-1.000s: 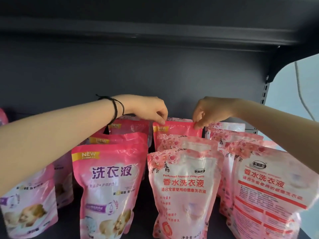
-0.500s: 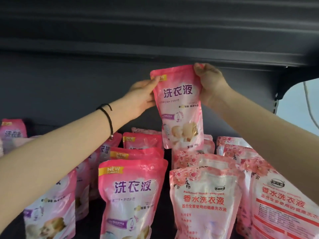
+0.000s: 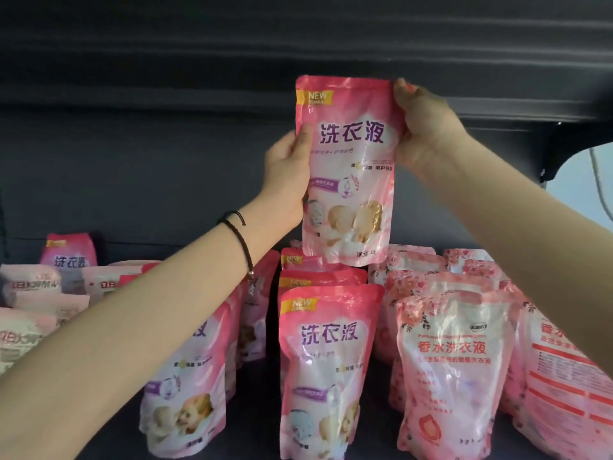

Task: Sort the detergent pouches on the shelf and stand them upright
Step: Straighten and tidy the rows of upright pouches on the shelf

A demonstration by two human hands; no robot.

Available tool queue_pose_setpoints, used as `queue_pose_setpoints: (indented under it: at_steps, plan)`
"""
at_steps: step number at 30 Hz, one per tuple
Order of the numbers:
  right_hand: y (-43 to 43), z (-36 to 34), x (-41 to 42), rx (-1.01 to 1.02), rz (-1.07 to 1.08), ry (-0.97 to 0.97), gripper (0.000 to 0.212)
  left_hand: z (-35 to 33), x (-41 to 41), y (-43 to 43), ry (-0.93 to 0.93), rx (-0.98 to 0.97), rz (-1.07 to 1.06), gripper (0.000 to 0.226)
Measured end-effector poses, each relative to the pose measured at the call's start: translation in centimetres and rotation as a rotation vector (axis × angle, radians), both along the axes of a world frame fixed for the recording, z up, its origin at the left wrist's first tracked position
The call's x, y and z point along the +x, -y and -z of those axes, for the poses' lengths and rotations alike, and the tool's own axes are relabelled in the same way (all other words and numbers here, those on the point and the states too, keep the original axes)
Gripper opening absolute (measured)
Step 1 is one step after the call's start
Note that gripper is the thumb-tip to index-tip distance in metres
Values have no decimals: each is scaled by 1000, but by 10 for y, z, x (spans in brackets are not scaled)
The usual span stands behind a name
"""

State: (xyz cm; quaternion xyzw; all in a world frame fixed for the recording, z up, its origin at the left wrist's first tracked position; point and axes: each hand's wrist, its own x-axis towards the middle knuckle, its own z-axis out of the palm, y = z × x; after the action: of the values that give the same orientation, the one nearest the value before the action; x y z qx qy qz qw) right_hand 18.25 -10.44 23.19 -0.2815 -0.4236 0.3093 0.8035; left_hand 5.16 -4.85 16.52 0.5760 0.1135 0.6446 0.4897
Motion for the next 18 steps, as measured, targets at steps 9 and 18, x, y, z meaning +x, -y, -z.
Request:
queue_pose_setpoints:
  at_steps: [9,18]
  plan:
    - [50,19,-27,-10,7,-24,11,14,-27,65,6,-41,-85,28]
    - [118,97,-40,-107,167,323,35,60,-40,118,114,-107,-218,31]
